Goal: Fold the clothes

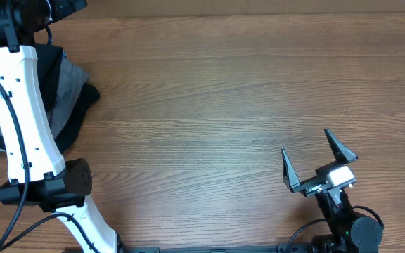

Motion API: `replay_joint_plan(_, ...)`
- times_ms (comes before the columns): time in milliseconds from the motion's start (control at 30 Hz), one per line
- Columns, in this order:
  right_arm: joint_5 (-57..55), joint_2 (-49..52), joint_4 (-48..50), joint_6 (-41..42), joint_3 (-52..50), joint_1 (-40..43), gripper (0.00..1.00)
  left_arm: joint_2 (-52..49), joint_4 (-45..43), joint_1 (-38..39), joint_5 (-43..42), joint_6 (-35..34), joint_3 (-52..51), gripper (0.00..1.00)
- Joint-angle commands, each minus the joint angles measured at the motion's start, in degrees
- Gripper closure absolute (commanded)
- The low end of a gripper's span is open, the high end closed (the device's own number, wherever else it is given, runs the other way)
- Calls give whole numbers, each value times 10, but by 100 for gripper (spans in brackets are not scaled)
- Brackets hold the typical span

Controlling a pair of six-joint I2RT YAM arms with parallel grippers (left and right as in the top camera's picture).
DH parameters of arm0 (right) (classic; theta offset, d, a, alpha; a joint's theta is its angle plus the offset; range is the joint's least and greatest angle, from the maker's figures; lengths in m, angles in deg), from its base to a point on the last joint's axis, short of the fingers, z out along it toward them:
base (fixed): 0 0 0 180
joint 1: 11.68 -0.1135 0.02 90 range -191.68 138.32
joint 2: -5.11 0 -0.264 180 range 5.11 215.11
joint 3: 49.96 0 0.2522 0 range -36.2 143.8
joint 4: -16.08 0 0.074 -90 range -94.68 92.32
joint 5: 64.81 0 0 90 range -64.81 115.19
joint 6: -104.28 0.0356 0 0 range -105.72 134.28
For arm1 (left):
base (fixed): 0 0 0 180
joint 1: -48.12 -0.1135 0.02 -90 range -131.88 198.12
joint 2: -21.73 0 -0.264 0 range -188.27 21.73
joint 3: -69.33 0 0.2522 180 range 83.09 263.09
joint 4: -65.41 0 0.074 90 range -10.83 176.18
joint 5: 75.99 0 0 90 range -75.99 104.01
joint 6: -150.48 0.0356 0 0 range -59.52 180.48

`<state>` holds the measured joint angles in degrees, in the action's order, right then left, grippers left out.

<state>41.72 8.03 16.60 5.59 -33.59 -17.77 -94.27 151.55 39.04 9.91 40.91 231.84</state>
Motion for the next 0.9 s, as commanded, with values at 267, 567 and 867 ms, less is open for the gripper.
replay_joint_plan(267, -78, -28, -82, 53, -22, 2, 0, -1, -2, 0, 0, 1, -1, 0)
replay_joint_plan(567, -79, -28, -182, 61, -22, 2, 0, -1, -2, 0, 0, 1, -1, 0)
replay_joint_plan(867, -79, -27, -182, 61, -22, 2, 0, -1, -2, 1, 0, 1, -1, 0)
